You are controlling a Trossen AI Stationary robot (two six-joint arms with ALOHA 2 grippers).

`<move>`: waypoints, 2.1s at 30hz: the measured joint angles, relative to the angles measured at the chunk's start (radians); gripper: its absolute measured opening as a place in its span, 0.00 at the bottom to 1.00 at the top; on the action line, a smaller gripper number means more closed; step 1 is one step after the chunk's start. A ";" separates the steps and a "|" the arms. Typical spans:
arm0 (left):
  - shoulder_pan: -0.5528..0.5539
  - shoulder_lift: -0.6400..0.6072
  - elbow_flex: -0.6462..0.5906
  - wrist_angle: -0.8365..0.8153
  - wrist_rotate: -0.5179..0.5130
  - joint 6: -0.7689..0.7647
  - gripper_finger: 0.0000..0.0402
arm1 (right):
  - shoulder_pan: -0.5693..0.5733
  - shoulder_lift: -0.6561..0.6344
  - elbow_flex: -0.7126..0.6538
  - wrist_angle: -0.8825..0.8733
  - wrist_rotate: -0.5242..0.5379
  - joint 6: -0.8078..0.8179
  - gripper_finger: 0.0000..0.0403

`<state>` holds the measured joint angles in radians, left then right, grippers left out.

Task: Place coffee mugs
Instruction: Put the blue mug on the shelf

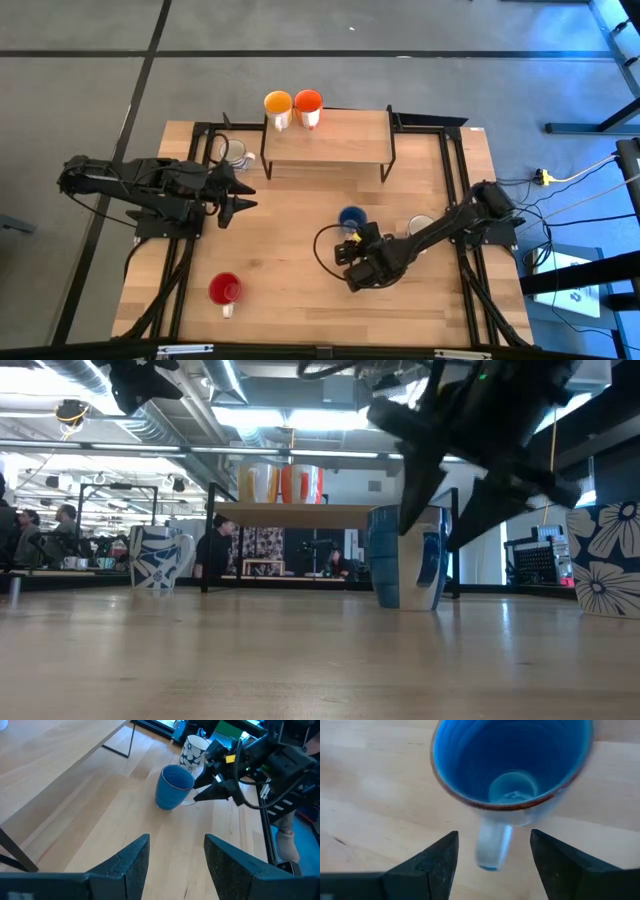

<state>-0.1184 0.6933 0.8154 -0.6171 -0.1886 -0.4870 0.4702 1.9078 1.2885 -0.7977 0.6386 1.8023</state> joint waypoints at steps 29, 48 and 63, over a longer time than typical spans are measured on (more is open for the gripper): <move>0.000 0.000 0.000 -0.003 -0.001 0.001 0.46 | 0.008 0.097 -0.008 0.062 0.067 -0.111 0.07; 0.000 0.000 0.000 -0.003 -0.008 0.001 0.46 | -0.057 0.013 0.368 -0.429 0.237 -0.273 0.07; 0.000 0.000 0.000 -0.002 -0.028 -0.001 0.46 | -0.331 -0.002 0.595 -0.539 0.355 -0.557 0.07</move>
<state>-0.1181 0.6933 0.8154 -0.6193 -0.2163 -0.4877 0.1393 1.9055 1.8833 -1.3366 0.9939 1.2453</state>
